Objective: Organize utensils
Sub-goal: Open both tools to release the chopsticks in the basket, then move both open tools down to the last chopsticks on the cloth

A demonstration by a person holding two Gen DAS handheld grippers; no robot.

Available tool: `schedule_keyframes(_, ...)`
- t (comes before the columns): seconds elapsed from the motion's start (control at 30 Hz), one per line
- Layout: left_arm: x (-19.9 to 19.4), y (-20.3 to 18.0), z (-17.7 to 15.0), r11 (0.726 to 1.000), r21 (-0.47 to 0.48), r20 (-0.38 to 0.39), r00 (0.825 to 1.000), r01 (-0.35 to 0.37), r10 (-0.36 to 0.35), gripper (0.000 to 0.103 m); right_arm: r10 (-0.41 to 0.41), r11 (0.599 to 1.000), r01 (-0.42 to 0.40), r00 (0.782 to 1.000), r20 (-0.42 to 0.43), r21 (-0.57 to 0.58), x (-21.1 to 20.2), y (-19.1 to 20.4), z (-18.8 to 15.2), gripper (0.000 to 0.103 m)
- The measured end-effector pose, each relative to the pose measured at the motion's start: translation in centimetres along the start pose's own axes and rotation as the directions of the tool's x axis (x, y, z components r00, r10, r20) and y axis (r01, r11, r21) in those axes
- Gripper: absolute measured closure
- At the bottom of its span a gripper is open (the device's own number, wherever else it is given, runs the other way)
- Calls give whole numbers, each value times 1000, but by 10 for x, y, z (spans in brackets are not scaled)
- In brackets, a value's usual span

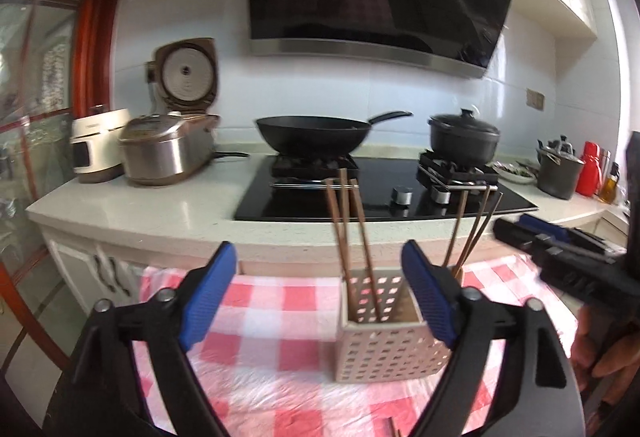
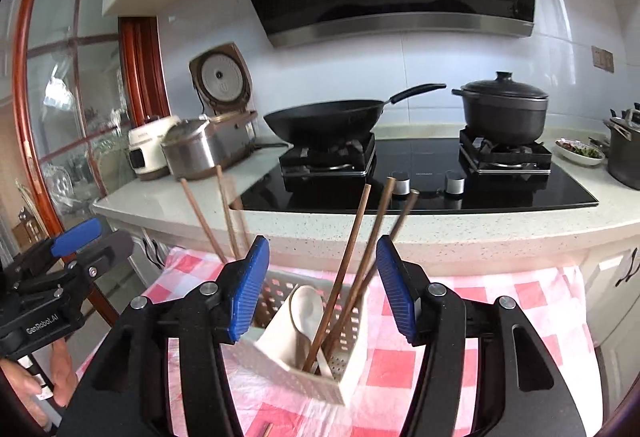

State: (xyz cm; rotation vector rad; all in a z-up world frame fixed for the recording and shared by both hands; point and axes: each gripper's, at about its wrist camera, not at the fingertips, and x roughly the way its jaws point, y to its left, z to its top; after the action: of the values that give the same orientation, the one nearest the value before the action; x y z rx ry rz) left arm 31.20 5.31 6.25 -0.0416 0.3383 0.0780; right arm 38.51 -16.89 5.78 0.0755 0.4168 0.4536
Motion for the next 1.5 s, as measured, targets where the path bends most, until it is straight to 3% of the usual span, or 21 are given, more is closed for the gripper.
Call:
schedule_keyframes(0.37,-63,15,-65,994,17,-15,994,-112,112,5,-29,998,30,999,-33,50,-61,1,-62,49)
schedule_keyframes(0.57,-88,23,-114,995,-36,-90,992,-93,89,5,-14,991,28,994,-107,128,-79,-1,-113,49)
schedule_keyframes(0.77,-100,28,-150,995,-52,-132,988,-90,82,5,-19,987,49,981,-193,153,-76,3,-154,49)
schedule_keyframes(1.0,-100,29,-179,994,-42,-150,984,-105,98,5,-20,995,49,957,-291,92,-54,32,-190,50)
schedule_keyframes(1.2,-100,31,-189,991,-6,-149,980,-133,130,5,-17,996,46,927,-374,70,-32,52,-210,61)
schedule_keyframes(1.37,-106,36,-189,988,1,-130,980,-155,154,5,-15,994,60,906,-423,94,-19,58,-214,80)
schedule_keyframes(1.5,-111,37,-189,988,13,-113,982,-152,153,5,-18,993,66,900,-437,94,-12,68,-215,84)
